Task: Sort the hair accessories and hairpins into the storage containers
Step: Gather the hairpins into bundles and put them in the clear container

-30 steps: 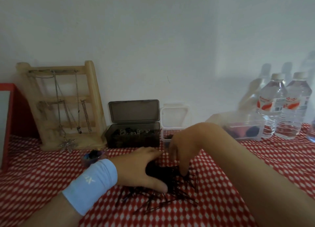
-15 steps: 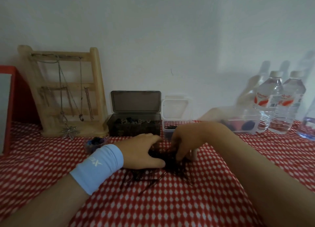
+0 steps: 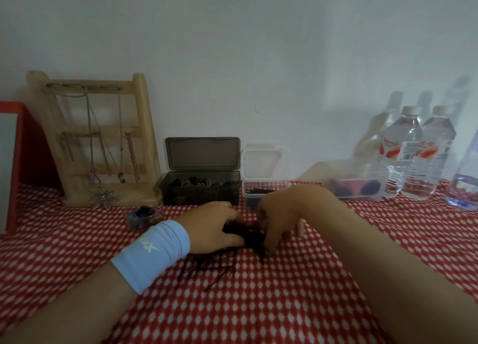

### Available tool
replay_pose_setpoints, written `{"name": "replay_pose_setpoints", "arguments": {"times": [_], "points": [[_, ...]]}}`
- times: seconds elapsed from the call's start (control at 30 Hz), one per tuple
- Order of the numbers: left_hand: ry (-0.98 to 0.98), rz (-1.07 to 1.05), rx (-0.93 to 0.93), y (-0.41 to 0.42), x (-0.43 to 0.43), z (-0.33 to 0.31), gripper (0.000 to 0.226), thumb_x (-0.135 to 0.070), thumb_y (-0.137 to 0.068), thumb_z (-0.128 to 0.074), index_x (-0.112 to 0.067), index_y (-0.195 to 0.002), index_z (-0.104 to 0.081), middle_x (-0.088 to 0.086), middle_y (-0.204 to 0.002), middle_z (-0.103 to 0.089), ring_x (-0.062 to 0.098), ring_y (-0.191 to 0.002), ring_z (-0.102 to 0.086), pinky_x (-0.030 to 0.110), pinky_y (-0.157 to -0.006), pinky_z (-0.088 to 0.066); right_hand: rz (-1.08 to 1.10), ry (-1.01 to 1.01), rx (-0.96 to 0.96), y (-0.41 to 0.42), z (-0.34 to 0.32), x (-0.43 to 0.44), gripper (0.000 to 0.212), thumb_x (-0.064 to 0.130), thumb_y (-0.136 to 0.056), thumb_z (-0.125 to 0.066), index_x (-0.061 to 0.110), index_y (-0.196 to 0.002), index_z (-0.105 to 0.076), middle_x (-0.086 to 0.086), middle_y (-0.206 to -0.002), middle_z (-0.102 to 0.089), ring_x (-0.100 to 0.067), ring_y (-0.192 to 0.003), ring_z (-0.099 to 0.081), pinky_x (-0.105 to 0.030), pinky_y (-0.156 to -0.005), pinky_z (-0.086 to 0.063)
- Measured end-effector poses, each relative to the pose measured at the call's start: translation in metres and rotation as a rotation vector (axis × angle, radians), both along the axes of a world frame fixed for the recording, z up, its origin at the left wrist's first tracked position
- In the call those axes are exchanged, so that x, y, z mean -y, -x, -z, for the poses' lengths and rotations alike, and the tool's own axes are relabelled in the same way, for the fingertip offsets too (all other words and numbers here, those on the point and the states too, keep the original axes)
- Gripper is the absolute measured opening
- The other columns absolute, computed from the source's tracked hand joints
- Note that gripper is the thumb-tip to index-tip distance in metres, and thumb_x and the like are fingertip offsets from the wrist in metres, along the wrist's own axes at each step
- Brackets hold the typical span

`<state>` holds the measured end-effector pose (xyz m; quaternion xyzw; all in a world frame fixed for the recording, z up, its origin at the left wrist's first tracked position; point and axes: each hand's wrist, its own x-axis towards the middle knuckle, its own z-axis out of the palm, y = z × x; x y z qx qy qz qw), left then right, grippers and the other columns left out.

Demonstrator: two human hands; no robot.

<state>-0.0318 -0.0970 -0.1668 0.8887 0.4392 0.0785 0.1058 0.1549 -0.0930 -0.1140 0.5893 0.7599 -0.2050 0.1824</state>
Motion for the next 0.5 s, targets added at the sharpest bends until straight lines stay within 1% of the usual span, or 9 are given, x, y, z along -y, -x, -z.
{"name": "replay_pose_setpoints", "arguments": {"times": [0.07,0.1,0.13,0.2,0.27,0.33,0.4,0.43,0.5], "points": [[0.033,0.006,-0.033,0.004,-0.001,-0.004,0.059,-0.057,-0.083,-0.064,-0.028,-0.134,-0.053,-0.011,-0.117,-0.051,0.009,-0.109,-0.051,0.029,-0.098,-0.045,-0.070,-0.082,-0.031,0.002,0.000,0.001,0.046,0.040,-0.072,-0.087,0.021,-0.106,-0.062,0.007,-0.095,-0.063,-0.006,-0.076,-0.060,-0.010,-0.046,-0.049],[0.068,0.003,-0.050,0.005,0.000,-0.006,0.068,-0.062,-0.081,-0.063,-0.029,-0.139,-0.047,-0.011,-0.124,-0.049,0.009,-0.116,-0.048,0.030,-0.103,-0.042,-0.089,-0.135,-0.044,0.003,0.000,0.002,0.046,0.042,-0.073,-0.086,0.025,-0.107,-0.060,0.009,-0.096,-0.060,-0.005,-0.074,-0.056,-0.011,-0.043,-0.044],[0.104,-0.006,-0.067,0.006,0.001,-0.009,0.077,-0.067,-0.078,-0.062,-0.030,-0.142,-0.041,-0.011,-0.128,-0.046,0.008,-0.120,-0.045,0.031,-0.107,-0.039,-0.099,-0.176,-0.048,0.004,0.000,0.002,0.049,0.045,-0.073,-0.085,0.026,-0.111,-0.060,0.009,-0.100,-0.060,-0.004,-0.074,-0.054,-0.014,-0.044,-0.042],[0.131,-0.021,-0.118,0.004,0.004,-0.010,0.087,-0.076,-0.071,-0.063,-0.034,-0.142,-0.038,-0.013,-0.129,-0.042,0.008,-0.123,-0.038,0.035,-0.109,-0.037,-0.097,-0.204,-0.033,0.003,0.001,-0.001,0.059,0.049,-0.072,-0.083,0.025,-0.121,-0.062,0.007,-0.109,-0.062,-0.007,-0.078,-0.058,-0.016,-0.049,-0.042],[0.080,-0.024,-0.143,-0.002,0.007,-0.007,0.083,-0.076,-0.068,-0.064,-0.036,-0.137,-0.042,-0.012,-0.122,-0.041,0.008,-0.119,-0.037,0.035,-0.105,-0.039,-0.099,-0.196,-0.005,0.004,-0.001,-0.002,0.064,0.050,-0.071,-0.084,0.024,-0.125,-0.062,0.003,-0.114,-0.066,-0.010,-0.085,-0.064,-0.018,-0.051,-0.048],[0.011,-0.009,-0.087,-0.005,0.009,-0.005,0.064,-0.066,-0.076,-0.065,-0.036,-0.131,-0.051,-0.010,-0.114,-0.045,0.010,-0.113,-0.041,0.033,-0.100,-0.041,-0.156,-0.212,0.015,0.006,-0.005,-0.001,0.067,0.050,-0.070,-0.084,0.025,-0.128,-0.061,0.003,-0.120,-0.065,-0.013,-0.095,-0.064,-0.023,-0.069,-0.054],[0.012,0.026,-0.046,-0.003,0.007,-0.007,0.047,-0.051,-0.085,-0.063,-0.034,-0.129,-0.055,-0.006,-0.113,-0.049,0.013,-0.112,-0.045,0.032,-0.098,-0.042,-0.243,-0.241,0.024,0.007,-0.008,-0.001,0.071,0.046,-0.071,-0.085,0.028,-0.135,-0.058,0.006,-0.129,-0.062,-0.016,-0.112,-0.060,-0.032,-0.093,-0.051],[0.034,0.042,-0.049,0.000,0.006,-0.009,0.045,-0.048,-0.086,-0.063,-0.034,-0.129,-0.056,-0.005,-0.115,-0.050,0.013,-0.112,-0.046,0.032,-0.099,-0.042,-0.268,-0.231,0.017,0.009,-0.007,-0.002,0.075,0.042,-0.072,-0.085,0.028,-0.139,-0.054,0.006,-0.135,-0.059,-0.017,-0.120,-0.057,-0.033,-0.101,-0.047],[0.096,0.032,-0.096,0.008,0.003,-0.016,0.055,-0.056,-0.082,-0.066,-0.035,-0.131,-0.052,-0.007,-0.120,-0.048,0.012,-0.115,-0.045,0.034,-0.103,-0.042,-0.297,-0.156,-0.010,0.012,0.001,-0.004,0.086,0.037,-0.070,-0.087,0.031,-0.146,-0.046,0.007,-0.144,-0.052,-0.019,-0.129,-0.051,-0.031,-0.109,-0.040]]}}
